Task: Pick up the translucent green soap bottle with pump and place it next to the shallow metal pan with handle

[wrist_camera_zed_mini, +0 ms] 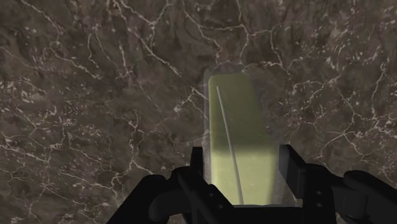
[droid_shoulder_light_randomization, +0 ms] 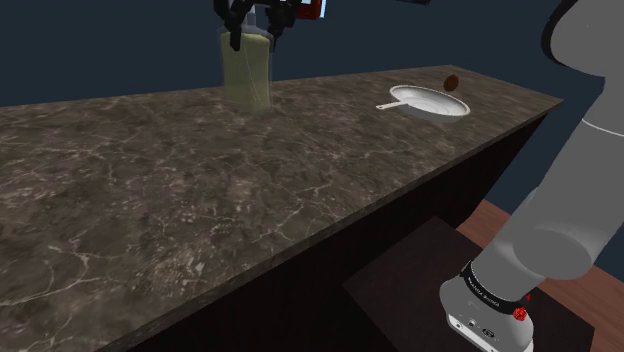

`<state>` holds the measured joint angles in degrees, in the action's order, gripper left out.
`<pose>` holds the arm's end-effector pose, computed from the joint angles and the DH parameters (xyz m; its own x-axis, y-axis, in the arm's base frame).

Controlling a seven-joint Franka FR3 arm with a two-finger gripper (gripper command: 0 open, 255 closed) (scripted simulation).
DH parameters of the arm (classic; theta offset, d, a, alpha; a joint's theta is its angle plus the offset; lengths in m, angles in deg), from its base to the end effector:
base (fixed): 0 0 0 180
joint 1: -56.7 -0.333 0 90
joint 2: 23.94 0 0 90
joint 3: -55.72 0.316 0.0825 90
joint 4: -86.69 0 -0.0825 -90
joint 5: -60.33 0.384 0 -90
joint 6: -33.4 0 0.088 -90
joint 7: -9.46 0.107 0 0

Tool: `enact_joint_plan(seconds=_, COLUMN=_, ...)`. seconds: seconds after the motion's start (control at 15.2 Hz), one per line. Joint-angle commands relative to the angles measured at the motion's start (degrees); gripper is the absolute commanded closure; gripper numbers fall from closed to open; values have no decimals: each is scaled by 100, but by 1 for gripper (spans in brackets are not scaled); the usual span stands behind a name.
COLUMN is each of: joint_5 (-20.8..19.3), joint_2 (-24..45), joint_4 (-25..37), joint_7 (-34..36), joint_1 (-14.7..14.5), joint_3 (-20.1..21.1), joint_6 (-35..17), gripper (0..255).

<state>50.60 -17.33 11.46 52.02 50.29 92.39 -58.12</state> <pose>0.4563 0.3656 0.6956 0.9783 -0.0181 0.2066 -0.0067 -0.9984 -0.0559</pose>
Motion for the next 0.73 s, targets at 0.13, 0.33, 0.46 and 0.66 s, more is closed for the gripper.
enact_joint_plan(seconds=0.13, joint_5=-183, joint_2=250, joint_4=607, joint_7=50, joint_1=-134, joint_3=42, joint_6=413, gripper=255)
enact_joint_plan(seconds=0.33, joint_5=-360, joint_2=481, joint_4=1141, joint_7=91, joint_1=-281, joint_3=74, joint_6=764, gripper=255)
enact_joint_plan(seconds=0.46, joint_5=-237, joint_2=353, joint_4=1009, joint_7=-69, joint_1=-124, joint_3=19, joint_6=716, gripper=255)
enact_joint_plan(seconds=0.66, joint_5=118, joint_2=-18, joint_4=586, joint_7=-563, joint_1=326, joint_3=-164, joint_6=540, gripper=255)
